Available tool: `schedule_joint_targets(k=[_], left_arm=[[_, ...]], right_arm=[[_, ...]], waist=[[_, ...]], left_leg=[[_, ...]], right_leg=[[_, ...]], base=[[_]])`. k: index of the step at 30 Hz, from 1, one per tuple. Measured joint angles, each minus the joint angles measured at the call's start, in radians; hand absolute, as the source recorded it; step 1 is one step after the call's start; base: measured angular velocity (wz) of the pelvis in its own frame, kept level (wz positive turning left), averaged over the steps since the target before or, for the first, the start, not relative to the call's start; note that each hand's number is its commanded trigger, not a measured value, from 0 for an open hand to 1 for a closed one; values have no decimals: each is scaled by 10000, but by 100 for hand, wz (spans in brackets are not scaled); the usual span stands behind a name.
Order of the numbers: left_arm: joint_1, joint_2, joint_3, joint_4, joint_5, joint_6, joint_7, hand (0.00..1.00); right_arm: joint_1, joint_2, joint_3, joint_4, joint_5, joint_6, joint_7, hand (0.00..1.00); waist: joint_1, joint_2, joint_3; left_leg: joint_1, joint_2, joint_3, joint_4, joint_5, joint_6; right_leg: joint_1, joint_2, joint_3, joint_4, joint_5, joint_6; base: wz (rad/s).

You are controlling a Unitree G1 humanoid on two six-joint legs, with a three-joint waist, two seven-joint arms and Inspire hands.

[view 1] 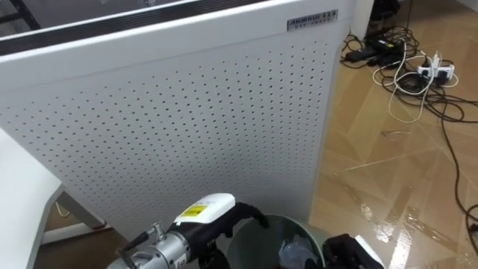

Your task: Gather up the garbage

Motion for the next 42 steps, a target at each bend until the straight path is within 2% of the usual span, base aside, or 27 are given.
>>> schedule_joint_targets(k=[5, 9, 14, 17, 22, 30, 32, 34, 35, 36, 39, 41, 42], left_arm=[[1, -2, -39, 263, 11, -41, 411, 0], [-1, -43, -57, 564, 53, -323, 935, 0], [-2, -58, -52, 602, 216, -455, 1409, 0], [-5, -105, -52, 602, 216, -704, 1674, 0], [-11, -269, -66, 600, 217, -990, 2114, 0], [-15, -443, -64, 890, 119, -1305, 2447, 0], [75, -517, -42, 1071, -38, -1342, 2574, 0], [343, -567, 27, 1405, -312, -1572, 2836, 0], [421, -578, 29, 1477, -420, -1571, 2850, 0], [672, -586, 43, 1597, -637, -1601, 2981, 0], [1316, -651, 205, 2319, -1048, -1735, 3225, 0], [1721, -794, 524, 3021, -1184, -1739, 3367, 0], [2086, -802, 772, 3361, -1186, -1736, 3462, 0]], right_arm=[[3, -12, 94, -41, 6, 0, 199, 100], [11, -1, 94, -36, 9, -62, 497, 100], [103, -32, 88, -36, 8, -93, 742, 100], [263, -61, 74, -35, 9, -149, 897, 100], [392, -8, 79, 100, -18, -217, 1135, 100], [445, -98, 58, 237, 0, -256, 1126, 100], [452, -35, -66, 516, -28, -446, 1075, 100], [532, -18, -134, 1027, 12, -626, 994, 100], [603, -18, -157, 1122, 50, -628, 957, 100], [751, 6, -241, 1340, 130, -655, 898, 100], [949, 211, -623, 2256, 439, -754, 709, 100], [1184, 309, -876, 2674, 497, -758, 634, 100], [1353, 310, -999, 2891, 603, -771, 558, 100]], waist=[[14, 1, 0], [-41, 4, 1], [-63, 1, 2], [-76, 1, 2], [-225, 1, 1], [-160, -23, -4], [-149, -59, -16], [-97, -142, -17], [-57, -179, -37], [27, -256, -83], [51, -515, -109], [104, -689, -154], [93, -798, -214]], left_leg=[[3, 4, -17, 1, 0, 0], [33, -6, -78, 5, 2, 3], [-29, -9, -117, 84, 3, 6], [-35, -8, -115, 99, 3, 6], [-47, -2, -108, 107, 3, 6], [-18, -20, -79, 104, 3, 6], [15, -9, -69, 96, 3, 5], [158, -17, -38, 62, 3, 5], [183, -16, -35, 63, 3, 5], [208, -15, -29, 63, 2, 4], [332, -25, -42, 0, 2, 3], [452, -35, -49, -56, 2, 3], [471, -32, -52, -56, 1, 3]], right_leg=[[16, 9, -22, -2, 0, 0], [59, 10, -104, -3, 0, 0], [55, 6, -148, -12, 0, 0], [48, 5, -147, -9, 0, 0], [34, 7, -140, -6, 0, 0], [54, 22, -133, 0, 0, 0], [77, 31, -125, -17, 0, -1], [197, 40, -117, -38, 0, 0], [219, 40, -118, -38, 0, 0], [242, 42, -117, -43, 0, 0], [362, 48, -128, -76, -1, 0], [485, 53, -130, -137, -5, 4], [562, 51, -130, -240, -6, 6]], base=[[0], [0], [2], [0], [0], [0], [0], [0], [-5], [-3], [0], [0], [4]])
